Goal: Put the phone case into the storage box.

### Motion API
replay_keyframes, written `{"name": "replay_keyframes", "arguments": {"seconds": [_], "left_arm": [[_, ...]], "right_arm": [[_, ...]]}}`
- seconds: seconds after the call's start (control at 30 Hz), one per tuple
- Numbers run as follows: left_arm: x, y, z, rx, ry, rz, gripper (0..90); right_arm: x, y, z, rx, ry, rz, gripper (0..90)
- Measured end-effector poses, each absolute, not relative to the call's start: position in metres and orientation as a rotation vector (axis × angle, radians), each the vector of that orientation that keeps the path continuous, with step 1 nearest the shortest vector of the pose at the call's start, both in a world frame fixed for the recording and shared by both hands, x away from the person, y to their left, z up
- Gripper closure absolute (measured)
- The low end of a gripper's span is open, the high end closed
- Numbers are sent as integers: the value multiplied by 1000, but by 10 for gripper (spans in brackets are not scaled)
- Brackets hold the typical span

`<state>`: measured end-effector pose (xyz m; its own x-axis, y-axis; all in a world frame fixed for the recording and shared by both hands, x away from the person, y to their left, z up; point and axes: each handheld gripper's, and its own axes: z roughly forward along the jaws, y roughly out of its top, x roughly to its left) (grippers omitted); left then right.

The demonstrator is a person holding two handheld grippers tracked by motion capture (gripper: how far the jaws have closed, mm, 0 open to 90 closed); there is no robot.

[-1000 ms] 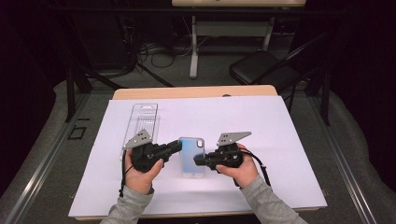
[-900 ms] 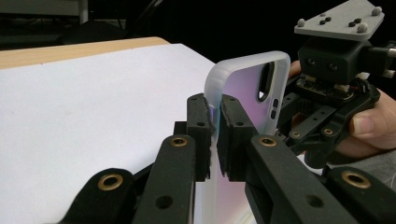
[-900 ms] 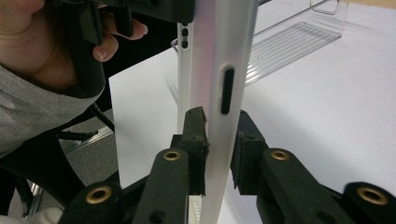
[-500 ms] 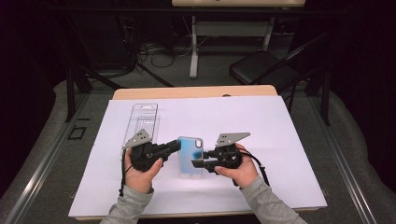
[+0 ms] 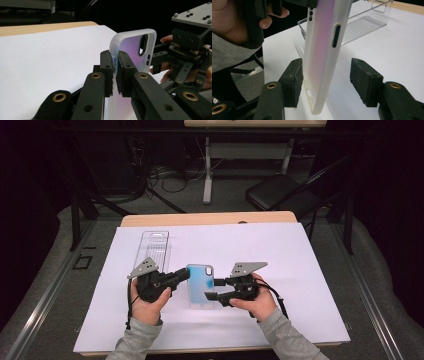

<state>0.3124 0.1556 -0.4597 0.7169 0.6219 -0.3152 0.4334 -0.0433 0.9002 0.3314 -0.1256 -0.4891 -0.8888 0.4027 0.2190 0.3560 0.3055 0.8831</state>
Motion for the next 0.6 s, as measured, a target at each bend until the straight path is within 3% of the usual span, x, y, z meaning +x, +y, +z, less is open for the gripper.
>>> {"name": "replay_keyframes", "arguments": {"seconds": [0.6], "left_arm": [[316, 167, -459, 1650, 892, 207, 846]], "right_arm": [[331, -125, -488, 645, 2498, 1623, 398]]}}
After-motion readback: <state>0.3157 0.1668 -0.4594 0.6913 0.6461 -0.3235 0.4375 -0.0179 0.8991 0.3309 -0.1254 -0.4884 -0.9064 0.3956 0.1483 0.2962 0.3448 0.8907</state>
